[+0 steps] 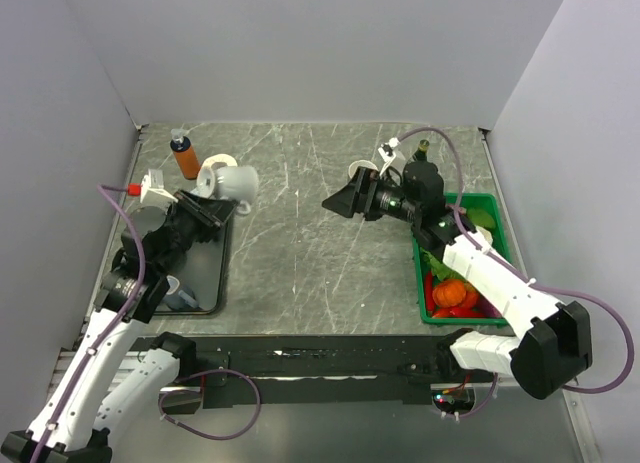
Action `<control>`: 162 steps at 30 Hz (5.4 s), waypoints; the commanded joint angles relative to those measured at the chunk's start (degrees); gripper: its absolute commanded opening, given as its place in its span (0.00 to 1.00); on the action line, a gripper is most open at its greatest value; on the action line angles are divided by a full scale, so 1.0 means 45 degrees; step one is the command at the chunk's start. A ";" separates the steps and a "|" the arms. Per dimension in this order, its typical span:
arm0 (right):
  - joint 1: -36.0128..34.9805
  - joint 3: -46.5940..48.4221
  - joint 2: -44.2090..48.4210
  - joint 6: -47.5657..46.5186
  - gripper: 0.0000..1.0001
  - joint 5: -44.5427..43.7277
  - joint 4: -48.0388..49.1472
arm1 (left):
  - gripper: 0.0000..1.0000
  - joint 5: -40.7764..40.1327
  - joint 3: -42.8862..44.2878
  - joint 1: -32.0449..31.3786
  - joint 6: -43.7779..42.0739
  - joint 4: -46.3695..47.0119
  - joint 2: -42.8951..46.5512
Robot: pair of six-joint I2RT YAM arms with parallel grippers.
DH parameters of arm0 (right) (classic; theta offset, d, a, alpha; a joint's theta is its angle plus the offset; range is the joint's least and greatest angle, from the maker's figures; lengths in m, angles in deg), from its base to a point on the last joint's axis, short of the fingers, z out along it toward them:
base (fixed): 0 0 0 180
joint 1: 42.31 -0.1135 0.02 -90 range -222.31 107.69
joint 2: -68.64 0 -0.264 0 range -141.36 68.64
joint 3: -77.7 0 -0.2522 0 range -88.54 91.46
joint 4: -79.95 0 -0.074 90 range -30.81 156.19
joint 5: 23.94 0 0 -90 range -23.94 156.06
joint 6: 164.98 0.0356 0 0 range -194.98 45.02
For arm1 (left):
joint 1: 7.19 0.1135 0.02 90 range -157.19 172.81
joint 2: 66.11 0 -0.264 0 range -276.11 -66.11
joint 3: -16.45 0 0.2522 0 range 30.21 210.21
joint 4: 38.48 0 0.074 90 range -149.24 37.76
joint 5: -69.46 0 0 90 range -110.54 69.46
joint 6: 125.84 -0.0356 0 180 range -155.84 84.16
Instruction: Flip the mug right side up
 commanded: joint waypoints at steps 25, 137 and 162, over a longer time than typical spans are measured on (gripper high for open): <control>-0.3393 -0.1263 -0.1939 0.6276 0.77 0.2086 1.5493 | 0.01 0.5575 -0.2377 -0.1489 0.1051 1.4967 -0.1127; -0.2593 0.5591 -0.9810 -0.3237 0.00 -1.2018 0.0846 | 0.96 -0.1262 -0.2026 -0.3091 -0.2681 0.1900 0.1744; -0.2592 0.4422 -0.5400 -0.1422 1.00 -0.9716 -0.1558 | 0.96 -0.6828 0.1940 -0.3091 0.3485 -1.0090 -0.0618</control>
